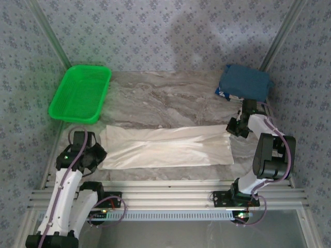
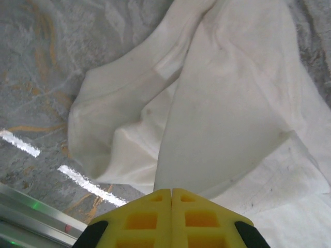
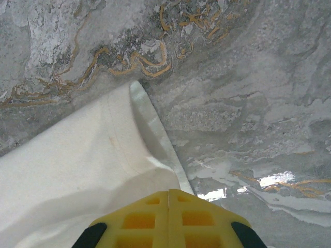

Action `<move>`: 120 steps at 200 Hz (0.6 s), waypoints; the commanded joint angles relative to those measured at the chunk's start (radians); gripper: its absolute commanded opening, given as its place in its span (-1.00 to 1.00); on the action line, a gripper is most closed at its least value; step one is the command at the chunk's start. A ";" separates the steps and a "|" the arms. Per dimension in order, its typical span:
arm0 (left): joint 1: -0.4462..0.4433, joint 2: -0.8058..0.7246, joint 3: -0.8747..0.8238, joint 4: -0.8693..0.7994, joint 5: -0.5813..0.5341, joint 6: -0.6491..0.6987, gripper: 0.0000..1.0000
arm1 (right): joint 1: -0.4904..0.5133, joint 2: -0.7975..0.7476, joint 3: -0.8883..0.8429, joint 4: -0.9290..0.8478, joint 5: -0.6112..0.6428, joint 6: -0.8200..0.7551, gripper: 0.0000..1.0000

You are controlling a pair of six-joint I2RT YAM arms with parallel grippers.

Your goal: Fold and stack the t-shirts

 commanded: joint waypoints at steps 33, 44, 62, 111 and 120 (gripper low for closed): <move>-0.024 0.066 -0.032 -0.024 -0.038 -0.060 -1.00 | -0.011 0.036 -0.021 -0.011 0.031 0.021 -1.00; -0.031 0.099 -0.032 -0.031 -0.060 -0.079 -0.97 | -0.009 0.046 -0.024 -0.008 0.032 0.028 -1.00; -0.037 0.162 -0.029 -0.047 -0.095 -0.100 -0.73 | -0.009 0.056 -0.026 -0.008 0.034 0.043 -1.00; -0.041 0.218 0.011 -0.098 -0.178 -0.144 -0.17 | -0.012 0.032 -0.008 -0.116 0.018 0.109 -0.04; -0.046 0.212 0.041 -0.100 -0.189 -0.142 -0.07 | -0.008 0.006 -0.004 -0.125 0.011 0.125 0.11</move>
